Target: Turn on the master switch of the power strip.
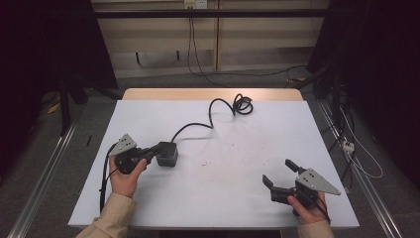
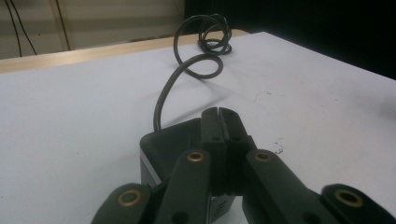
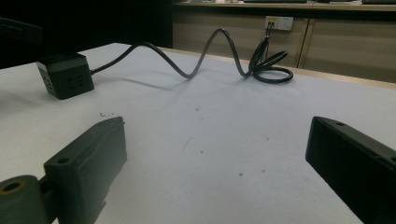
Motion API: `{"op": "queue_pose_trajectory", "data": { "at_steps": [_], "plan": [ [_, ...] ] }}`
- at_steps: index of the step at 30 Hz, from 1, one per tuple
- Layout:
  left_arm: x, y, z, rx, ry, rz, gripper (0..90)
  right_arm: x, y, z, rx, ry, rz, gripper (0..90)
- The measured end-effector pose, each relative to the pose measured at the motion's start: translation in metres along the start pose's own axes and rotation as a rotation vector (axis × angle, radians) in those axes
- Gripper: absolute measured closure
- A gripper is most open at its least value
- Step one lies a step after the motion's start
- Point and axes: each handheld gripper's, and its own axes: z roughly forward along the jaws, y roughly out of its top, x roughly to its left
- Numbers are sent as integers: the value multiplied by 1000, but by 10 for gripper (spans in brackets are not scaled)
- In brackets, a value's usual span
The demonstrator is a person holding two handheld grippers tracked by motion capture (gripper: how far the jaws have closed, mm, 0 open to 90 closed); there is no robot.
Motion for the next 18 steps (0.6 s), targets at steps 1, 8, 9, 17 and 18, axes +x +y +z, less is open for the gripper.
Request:
{"op": "queue_pose_trajectory", "data": {
  "at_steps": [1, 8, 9, 17, 18],
  "plan": [
    [0, 0, 1, 5, 0, 1, 900, 0, 0, 0, 0, -1, 0, 48],
    [0, -3, 5, 31, 1, 10, 900, 0, 0, 0, 0, 1, 0, 48],
    [0, -3, 6, 31, 3, 8, 900, 0, 0, 0, -2, 0, -1, 48],
    [1, -4, 11, 44, 11, 7, 900, 0, 0, -1, -4, -2, 0, 49],
    [1, -4, 11, 43, 7, 6, 900, 0, 0, -1, -5, -3, -1, 49]
  ]
}}
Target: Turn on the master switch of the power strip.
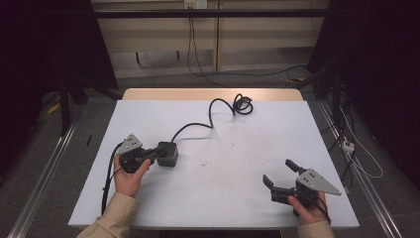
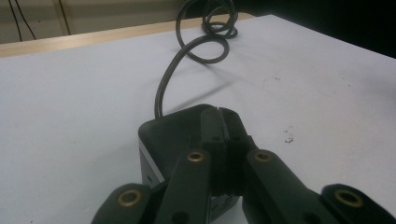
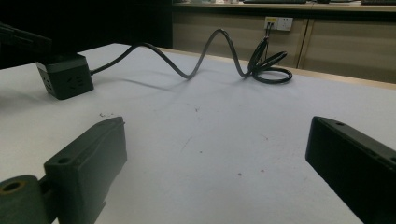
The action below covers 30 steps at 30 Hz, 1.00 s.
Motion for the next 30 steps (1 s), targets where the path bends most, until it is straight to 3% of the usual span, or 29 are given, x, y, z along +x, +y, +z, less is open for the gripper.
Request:
{"op": "queue_pose_trajectory", "data": {
  "at_steps": [30],
  "plan": [
    [-1, -1, 4, 20, 23, 19, 900, 1, 0, -1, -2, 2, -3, 51]
  ]
}}
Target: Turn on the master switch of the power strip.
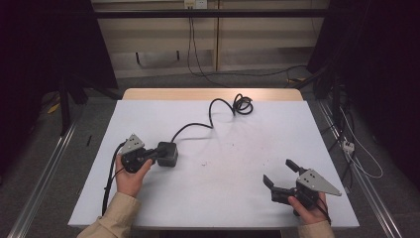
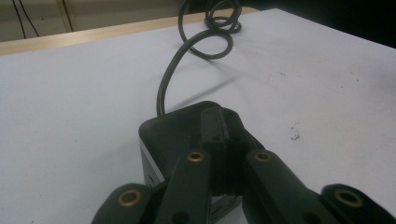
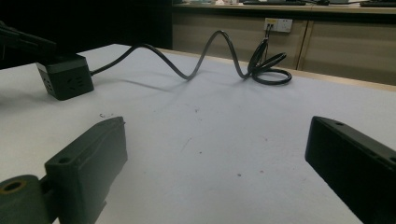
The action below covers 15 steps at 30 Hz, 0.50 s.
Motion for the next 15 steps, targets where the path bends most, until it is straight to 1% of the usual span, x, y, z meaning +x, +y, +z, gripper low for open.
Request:
{"op": "queue_pose_trajectory", "data": {
  "at_steps": [3, 5, 15],
  "plan": [
    [-1, 0, 1, 8, -4, 12, 900, 0, 0, 0, 1, 0, -2, 51],
    [-2, 0, 1, 10, -3, 5, 900, 0, 0, 0, 0, 0, -1, 51],
    [-2, -1, 1, 7, -1, 0, 900, 0, 1, 0, 0, 4, -7, 52]
  ]
}}
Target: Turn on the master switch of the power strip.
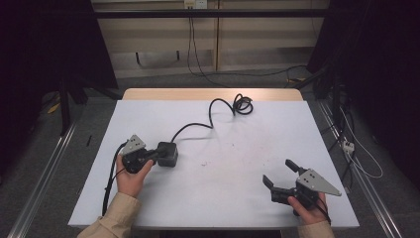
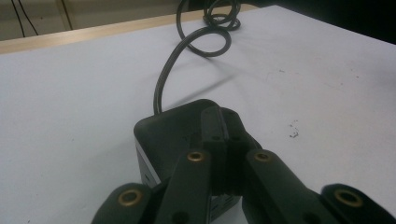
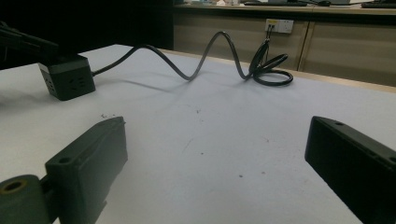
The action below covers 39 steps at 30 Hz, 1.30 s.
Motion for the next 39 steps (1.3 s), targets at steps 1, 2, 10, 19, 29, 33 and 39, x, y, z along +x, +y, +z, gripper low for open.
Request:
{"op": "queue_pose_trajectory", "data": {
  "at_steps": [1, 2, 10, 19, 29, 33, 39],
  "plan": [
    [0, 0, 0, 0, -1, -3, 900, 0, 0, 0, 1, 1, -2, 52],
    [0, 0, 0, 0, -1, -5, 900, 0, 0, 0, 1, 1, -2, 52],
    [0, -1, 0, 1, 1, -11, 900, 0, 0, 0, -2, -2, -5, 54],
    [0, -2, 0, -2, 2, -29, 900, 0, 0, 0, -5, -1, -7, 54],
    [0, -2, 0, -4, 8, -39, 900, 1, 1, 0, -7, -1, -9, 54],
    [0, -2, 0, -3, 7, -40, 900, 1, 1, 0, -9, -1, -10, 54],
    [0, -2, 0, -3, 7, -43, 900, 1, 1, 0, -8, -1, -10, 54]
  ]
}}
